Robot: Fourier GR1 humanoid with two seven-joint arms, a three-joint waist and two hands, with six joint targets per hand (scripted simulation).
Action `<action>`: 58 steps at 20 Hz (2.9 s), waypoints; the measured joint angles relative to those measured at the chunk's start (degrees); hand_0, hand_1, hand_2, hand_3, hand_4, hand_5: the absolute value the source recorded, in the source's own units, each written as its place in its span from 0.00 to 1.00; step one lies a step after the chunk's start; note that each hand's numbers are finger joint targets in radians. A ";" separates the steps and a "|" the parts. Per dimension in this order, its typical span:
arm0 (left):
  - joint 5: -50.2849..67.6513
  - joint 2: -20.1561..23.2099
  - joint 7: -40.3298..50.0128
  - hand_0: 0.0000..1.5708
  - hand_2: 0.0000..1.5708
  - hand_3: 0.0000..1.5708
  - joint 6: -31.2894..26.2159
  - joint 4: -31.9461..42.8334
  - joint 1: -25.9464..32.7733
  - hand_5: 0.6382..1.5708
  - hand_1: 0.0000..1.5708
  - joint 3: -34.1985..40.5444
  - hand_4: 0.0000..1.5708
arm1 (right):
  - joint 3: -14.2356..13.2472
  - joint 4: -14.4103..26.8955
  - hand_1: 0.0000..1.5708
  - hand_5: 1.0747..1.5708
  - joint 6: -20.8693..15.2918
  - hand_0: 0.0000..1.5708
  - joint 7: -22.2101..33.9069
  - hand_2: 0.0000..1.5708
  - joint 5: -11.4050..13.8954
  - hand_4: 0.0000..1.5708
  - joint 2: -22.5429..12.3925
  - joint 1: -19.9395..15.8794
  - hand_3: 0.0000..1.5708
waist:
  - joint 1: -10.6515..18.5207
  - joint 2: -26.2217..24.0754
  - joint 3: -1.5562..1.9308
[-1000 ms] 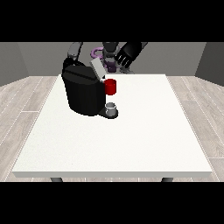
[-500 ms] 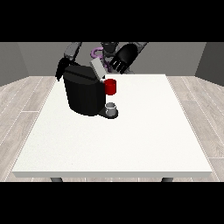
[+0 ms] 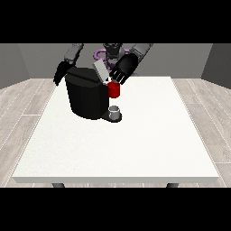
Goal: Insert the coffee pod into the coffee machine and close the lid
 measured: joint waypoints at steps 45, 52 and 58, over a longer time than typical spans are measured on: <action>-6.08 1.76 -6.15 0.77 0.75 0.61 7.71 3.18 -3.87 1.00 0.77 -1.62 0.00 | -1.44 0.77 0.00 1.00 -1.58 0.00 0.05 0.00 0.23 0.00 -0.25 -2.54 0.00 | -0.86 4.51 0.09; -5.95 2.62 -8.10 0.78 0.77 0.62 9.17 3.34 -5.19 1.00 0.78 -0.52 0.00 | -1.14 0.33 0.00 1.00 -1.60 0.00 0.81 0.00 0.57 0.00 -0.34 -4.25 0.00 | -1.47 6.21 0.03; -7.18 4.37 -10.94 0.66 0.67 0.47 10.02 3.44 -5.25 1.00 0.66 -1.08 0.00 | -0.84 -0.42 0.00 1.00 -1.63 0.00 1.60 0.00 1.12 0.05 -0.66 -4.18 0.00 | -2.02 6.84 0.04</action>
